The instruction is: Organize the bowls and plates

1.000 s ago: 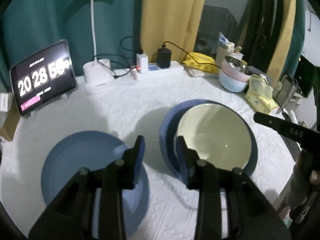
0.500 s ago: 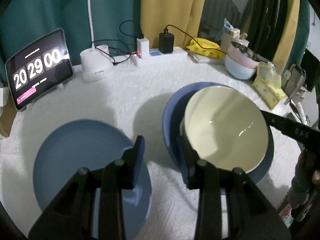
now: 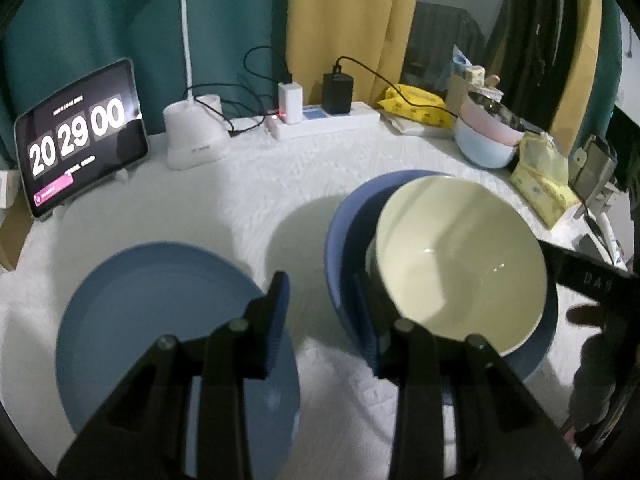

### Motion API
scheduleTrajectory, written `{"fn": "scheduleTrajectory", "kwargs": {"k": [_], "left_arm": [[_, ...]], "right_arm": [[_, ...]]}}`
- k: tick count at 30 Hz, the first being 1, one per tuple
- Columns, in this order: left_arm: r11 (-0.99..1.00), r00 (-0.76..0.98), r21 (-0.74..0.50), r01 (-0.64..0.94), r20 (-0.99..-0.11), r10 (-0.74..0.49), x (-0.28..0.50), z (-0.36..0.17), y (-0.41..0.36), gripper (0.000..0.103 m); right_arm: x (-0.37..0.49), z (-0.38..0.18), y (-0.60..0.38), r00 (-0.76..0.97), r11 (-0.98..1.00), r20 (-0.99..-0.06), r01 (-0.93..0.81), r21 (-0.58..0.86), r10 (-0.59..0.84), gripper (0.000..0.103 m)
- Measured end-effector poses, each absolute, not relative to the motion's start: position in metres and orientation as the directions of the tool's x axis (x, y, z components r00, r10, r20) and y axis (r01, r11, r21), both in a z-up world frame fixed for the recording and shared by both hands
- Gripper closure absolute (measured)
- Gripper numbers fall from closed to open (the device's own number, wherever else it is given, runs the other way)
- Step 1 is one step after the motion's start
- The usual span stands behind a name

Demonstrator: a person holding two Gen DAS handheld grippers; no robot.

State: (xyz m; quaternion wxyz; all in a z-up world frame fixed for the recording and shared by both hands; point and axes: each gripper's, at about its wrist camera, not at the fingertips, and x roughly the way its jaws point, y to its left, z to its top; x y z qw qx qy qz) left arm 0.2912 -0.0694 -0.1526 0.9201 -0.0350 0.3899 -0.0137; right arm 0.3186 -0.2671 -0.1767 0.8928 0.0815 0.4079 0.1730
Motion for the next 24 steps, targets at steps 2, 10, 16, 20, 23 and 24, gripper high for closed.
{"fn": "scheduleTrajectory", "kwargs": {"k": [2, 10, 16, 20, 23, 24], "left_arm": [[0.997, 0.696, -0.073, 0.004, -0.716, -0.055, 0.293, -0.153, -0.07, 0.072], [0.993, 0.712, -0.105, 0.047, -0.694, -0.107, 0.292, -0.153, -0.074, 0.089], [0.993, 0.725, -0.106, 0.05, -0.68, -0.109, 0.29, -0.15, -0.076, 0.09], [0.994, 0.728, -0.093, 0.062, -0.677, -0.109, 0.289, -0.148, -0.078, 0.091], [0.994, 0.732, -0.092, 0.067, -0.672, -0.111, 0.288, -0.146, -0.079, 0.091], [0.994, 0.733, -0.091, 0.067, -0.672, -0.111, 0.288, -0.146, -0.079, 0.091]], "right_arm": [[0.318, -0.178, -0.266, 0.621, 0.946, -0.714, -0.192, 0.26, 0.323, 0.057], [0.318, -0.183, -0.272, 0.633, 0.928, -0.684, -0.175, 0.329, 0.362, 0.063], [0.31, -0.179, -0.259, 0.656, 0.926, -0.657, -0.209, 0.313, 0.37, 0.094], [0.308, -0.18, -0.261, 0.667, 0.922, -0.645, -0.191, 0.336, 0.373, 0.094], [0.305, -0.18, -0.261, 0.672, 0.923, -0.643, -0.18, 0.339, 0.368, 0.094], [0.305, -0.18, -0.262, 0.672, 0.923, -0.643, -0.172, 0.345, 0.366, 0.094]]}}
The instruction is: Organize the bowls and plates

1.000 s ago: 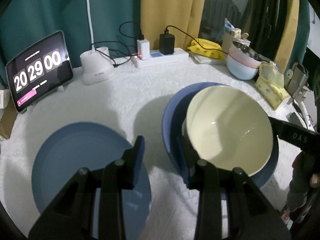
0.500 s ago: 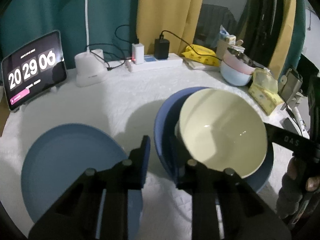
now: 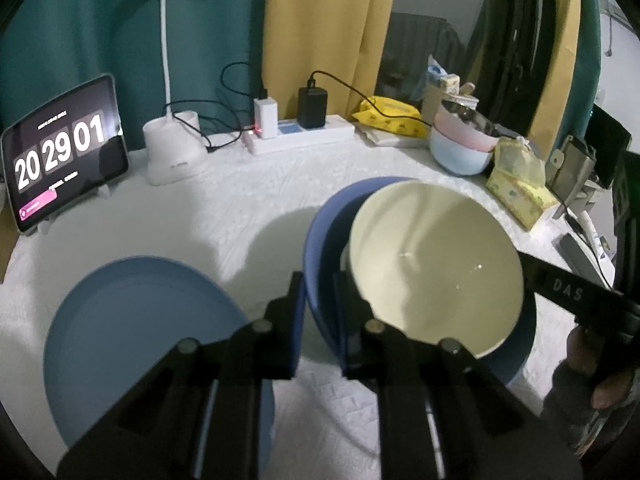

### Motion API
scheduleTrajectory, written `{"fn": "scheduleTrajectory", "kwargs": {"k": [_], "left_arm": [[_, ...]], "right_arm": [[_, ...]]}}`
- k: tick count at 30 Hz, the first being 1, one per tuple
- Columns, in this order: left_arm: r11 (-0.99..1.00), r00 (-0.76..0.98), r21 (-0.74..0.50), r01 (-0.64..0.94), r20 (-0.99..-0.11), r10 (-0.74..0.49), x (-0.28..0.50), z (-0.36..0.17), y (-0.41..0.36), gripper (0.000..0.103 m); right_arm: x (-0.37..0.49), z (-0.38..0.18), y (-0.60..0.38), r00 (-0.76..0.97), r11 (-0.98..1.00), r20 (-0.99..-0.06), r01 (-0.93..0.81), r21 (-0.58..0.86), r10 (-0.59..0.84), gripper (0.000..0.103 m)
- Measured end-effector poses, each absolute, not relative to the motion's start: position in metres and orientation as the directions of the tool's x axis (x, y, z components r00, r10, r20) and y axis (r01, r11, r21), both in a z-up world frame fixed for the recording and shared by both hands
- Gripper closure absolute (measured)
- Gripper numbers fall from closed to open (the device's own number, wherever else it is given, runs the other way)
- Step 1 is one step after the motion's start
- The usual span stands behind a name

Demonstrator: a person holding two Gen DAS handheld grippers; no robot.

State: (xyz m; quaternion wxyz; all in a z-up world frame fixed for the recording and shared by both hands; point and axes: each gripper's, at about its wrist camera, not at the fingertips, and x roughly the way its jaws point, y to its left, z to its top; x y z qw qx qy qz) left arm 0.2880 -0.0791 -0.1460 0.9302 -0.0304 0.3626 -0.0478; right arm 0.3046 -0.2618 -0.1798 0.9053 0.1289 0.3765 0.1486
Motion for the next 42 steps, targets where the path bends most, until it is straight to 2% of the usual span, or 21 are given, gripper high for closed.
{"fn": "scheduleTrajectory", "kwargs": {"k": [22, 42], "left_arm": [[0.992, 0.781, -0.105, 0.074, -0.612, -0.123, 0.267, -0.114, -0.064, 0.091], [0.992, 0.823, -0.124, -0.021, -0.565, -0.053, 0.249, -0.092, 0.005, 0.091]], "right_arm": [[0.285, -0.146, -0.25, 0.699, 0.929, -0.623, -0.174, 0.327, 0.35, 0.094], [0.285, -0.118, -0.184, 0.679, 0.907, -0.604, -0.272, 0.321, 0.417, 0.094]]}}
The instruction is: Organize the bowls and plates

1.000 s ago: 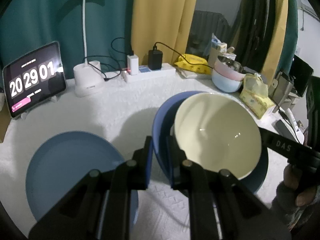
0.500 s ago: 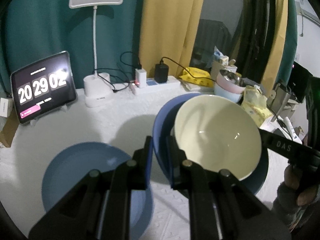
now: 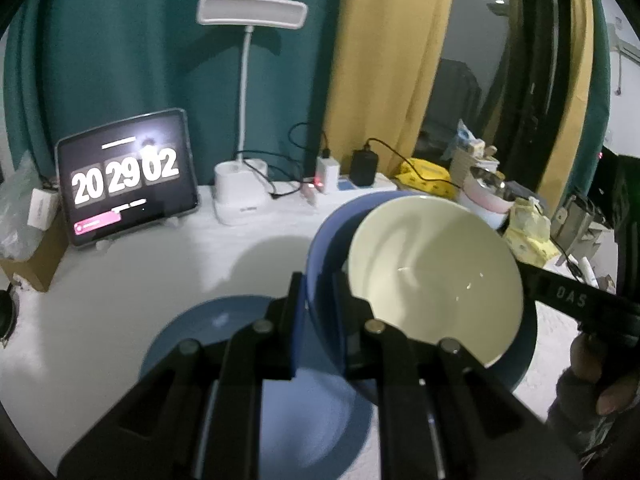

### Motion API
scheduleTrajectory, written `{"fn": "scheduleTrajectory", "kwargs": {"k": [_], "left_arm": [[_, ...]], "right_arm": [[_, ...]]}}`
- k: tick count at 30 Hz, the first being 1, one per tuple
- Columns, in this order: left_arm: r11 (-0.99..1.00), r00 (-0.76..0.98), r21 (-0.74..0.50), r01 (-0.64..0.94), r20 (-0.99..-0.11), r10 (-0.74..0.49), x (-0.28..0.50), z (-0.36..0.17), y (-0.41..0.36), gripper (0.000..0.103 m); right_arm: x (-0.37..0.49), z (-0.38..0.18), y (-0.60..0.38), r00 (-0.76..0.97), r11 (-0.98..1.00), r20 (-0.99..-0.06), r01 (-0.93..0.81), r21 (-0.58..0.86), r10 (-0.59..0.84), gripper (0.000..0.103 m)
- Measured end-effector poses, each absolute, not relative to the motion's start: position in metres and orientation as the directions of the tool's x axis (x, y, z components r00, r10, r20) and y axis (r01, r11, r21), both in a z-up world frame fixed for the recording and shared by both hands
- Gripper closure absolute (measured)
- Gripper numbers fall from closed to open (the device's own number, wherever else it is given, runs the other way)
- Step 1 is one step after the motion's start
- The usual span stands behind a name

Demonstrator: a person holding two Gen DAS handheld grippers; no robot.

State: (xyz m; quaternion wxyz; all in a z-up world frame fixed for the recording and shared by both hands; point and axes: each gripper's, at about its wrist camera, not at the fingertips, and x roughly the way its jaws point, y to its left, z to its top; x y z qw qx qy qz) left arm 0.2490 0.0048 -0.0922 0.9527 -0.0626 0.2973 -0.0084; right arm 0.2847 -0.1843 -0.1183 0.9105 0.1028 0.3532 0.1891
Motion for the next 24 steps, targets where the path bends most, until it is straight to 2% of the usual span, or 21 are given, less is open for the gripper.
{"fn": "scheduleTrajectory", "kwargs": {"k": [9, 24], "left_arm": [[0.988, 0.828, -0.138, -0.072, -0.56, -0.018, 0.238, -0.094, 0.038, 0.091], [0.974, 0.801, -0.159, -0.159, -0.598, 0.033, 0.229, -0.114, 0.083, 0.091]], "right_arm": [[0.285, -0.118, -0.147, 0.653, 0.899, -0.618, -0.314, 0.305, 0.438, 0.094], [0.292, -0.135, -0.095, 0.588, 0.884, -0.664, -0.366, 0.292, 0.463, 0.094]]}}
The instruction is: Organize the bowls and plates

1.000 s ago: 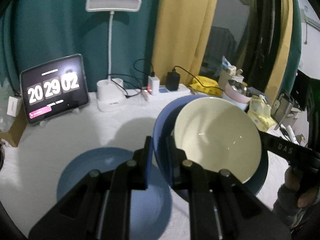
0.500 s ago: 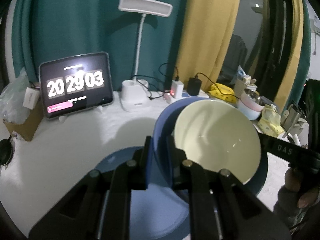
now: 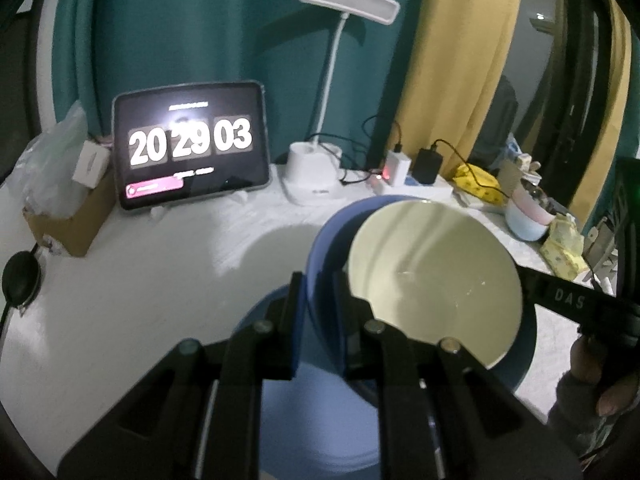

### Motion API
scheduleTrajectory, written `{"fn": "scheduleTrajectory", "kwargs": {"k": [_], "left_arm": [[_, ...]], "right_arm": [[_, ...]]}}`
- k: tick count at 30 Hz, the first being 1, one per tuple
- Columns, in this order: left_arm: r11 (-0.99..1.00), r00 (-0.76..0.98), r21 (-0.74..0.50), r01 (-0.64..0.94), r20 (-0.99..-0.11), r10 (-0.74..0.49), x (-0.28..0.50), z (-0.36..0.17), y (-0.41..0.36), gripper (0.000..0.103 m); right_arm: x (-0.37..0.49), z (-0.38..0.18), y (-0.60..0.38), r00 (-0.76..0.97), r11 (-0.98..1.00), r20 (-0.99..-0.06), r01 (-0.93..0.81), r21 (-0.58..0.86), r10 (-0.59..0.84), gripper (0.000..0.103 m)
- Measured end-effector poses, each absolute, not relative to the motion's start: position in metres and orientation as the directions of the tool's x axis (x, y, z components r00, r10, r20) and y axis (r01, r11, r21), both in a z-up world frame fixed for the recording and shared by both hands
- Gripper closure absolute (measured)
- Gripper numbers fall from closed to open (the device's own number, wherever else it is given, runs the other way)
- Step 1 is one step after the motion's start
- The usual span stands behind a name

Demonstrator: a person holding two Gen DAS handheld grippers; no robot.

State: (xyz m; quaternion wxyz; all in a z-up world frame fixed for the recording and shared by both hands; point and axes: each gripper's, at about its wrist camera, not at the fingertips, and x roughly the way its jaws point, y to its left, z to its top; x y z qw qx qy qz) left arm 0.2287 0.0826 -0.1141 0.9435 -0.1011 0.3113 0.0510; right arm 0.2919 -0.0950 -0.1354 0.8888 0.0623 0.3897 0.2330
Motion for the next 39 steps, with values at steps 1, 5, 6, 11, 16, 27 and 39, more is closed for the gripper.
{"fn": "scheduleTrajectory", "kwargs": {"k": [1, 5, 6, 11, 16, 27, 39], "left_arm": [[0.973, 0.799, -0.16, -0.165, -0.601, 0.037, 0.228, -0.115, 0.085, 0.091], [0.97, 0.792, -0.159, -0.184, -0.609, 0.05, 0.225, -0.12, 0.094, 0.091], [0.97, 0.789, -0.152, -0.19, -0.611, 0.059, 0.225, -0.121, 0.096, 0.091], [0.97, 0.78, -0.129, -0.206, -0.621, 0.083, 0.226, -0.124, 0.101, 0.091], [0.973, 0.778, -0.105, -0.207, -0.621, 0.098, 0.228, -0.122, 0.099, 0.091], [0.972, 0.778, -0.1, -0.212, -0.619, 0.106, 0.228, -0.123, 0.097, 0.091], [0.977, 0.776, -0.071, -0.203, -0.619, 0.116, 0.228, -0.124, 0.09, 0.091]], "right_arm": [[0.292, -0.136, -0.093, 0.584, 0.883, -0.667, -0.368, 0.291, 0.463, 0.094], [0.292, -0.141, -0.081, 0.562, 0.878, -0.681, -0.382, 0.289, 0.469, 0.094], [0.292, -0.142, -0.078, 0.558, 0.877, -0.685, -0.385, 0.288, 0.469, 0.094], [0.292, -0.151, -0.066, 0.529, 0.875, -0.708, -0.392, 0.285, 0.468, 0.094], [0.293, -0.157, -0.064, 0.52, 0.877, -0.718, -0.388, 0.285, 0.463, 0.093], [0.294, -0.162, -0.066, 0.516, 0.874, -0.718, -0.395, 0.284, 0.467, 0.091], [0.296, -0.161, -0.07, 0.513, 0.874, -0.721, -0.395, 0.284, 0.466, 0.09]]}}
